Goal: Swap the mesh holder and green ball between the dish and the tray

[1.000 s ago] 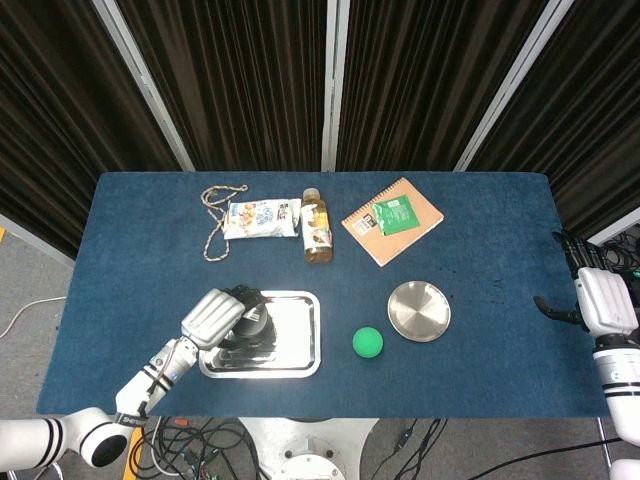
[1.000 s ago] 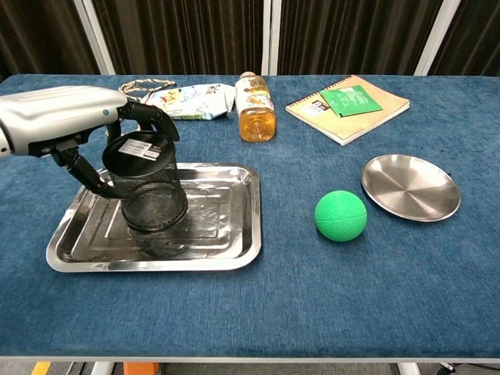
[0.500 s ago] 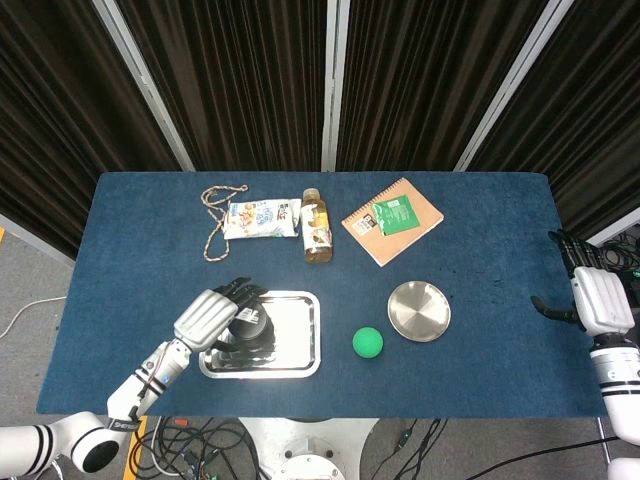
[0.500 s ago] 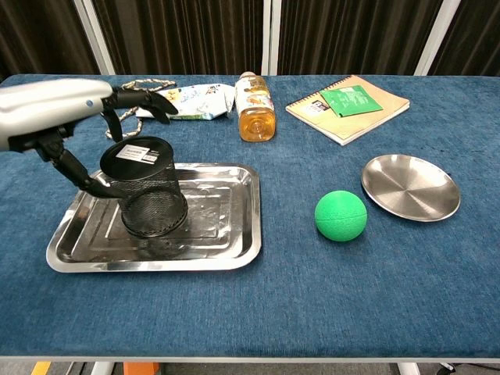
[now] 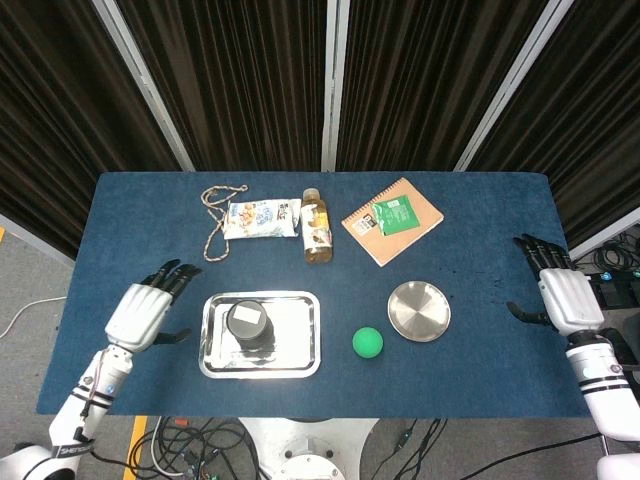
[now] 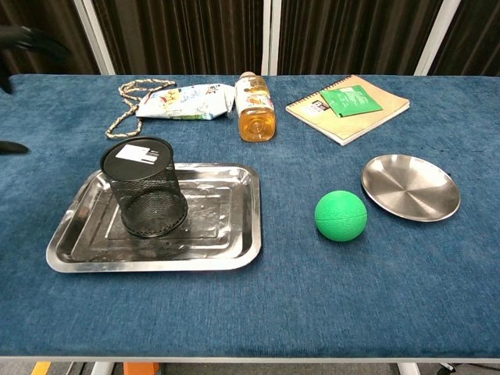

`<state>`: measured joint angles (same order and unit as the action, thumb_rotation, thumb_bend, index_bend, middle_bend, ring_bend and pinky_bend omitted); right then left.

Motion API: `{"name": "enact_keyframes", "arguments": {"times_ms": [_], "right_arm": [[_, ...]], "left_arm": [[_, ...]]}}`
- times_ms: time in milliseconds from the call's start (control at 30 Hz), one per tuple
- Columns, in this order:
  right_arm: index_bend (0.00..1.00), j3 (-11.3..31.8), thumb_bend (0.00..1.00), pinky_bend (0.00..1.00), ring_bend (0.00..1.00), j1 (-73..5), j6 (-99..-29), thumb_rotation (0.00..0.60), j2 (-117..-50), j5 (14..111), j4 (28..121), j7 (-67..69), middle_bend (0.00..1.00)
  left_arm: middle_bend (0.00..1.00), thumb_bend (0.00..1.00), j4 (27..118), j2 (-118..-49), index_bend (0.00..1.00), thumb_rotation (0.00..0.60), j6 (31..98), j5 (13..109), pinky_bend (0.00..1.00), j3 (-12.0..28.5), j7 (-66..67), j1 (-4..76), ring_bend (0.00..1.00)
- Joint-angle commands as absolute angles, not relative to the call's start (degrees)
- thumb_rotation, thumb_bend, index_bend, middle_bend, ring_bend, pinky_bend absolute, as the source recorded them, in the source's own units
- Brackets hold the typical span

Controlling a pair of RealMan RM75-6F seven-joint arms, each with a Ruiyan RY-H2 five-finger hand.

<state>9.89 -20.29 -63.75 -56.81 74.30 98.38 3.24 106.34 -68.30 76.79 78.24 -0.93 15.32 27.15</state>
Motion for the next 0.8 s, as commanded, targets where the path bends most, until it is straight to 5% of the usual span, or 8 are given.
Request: {"name": "enact_keyframes", "arguments": {"times_ms": [33,267,800], "right_arm": [[0.0,8.54,0.18,0.0,0.0,-22.59,-60.71,0.6,-58.44,76.44,99.99,0.6,0.03],[0.0,7.27,0.18,0.0,0.0,-28.09,-54.45,0.6,-63.57,77.83,102.38,-6.66,0.03],[0.0,5.92,0.18,0.05,0.0,-40.42,-45.56,0.6,-79.62,66.65,102.67,-28.85,0.04]], "left_arm": [[0.12,0.1,104.95,-66.7,0.12,0.6,82.53,75.93,0.33,0.57,17.19,22.96,0.07],[0.12,0.22,99.04,-68.93,0.13,0.6,86.43,74.06,0.31,3.26,13.95,19.52,0.07],[0.12,0.22,94.99,-67.21,0.13,0.6,79.96,72.93,0.26,3.58,4.63,17.04,0.05]]}}
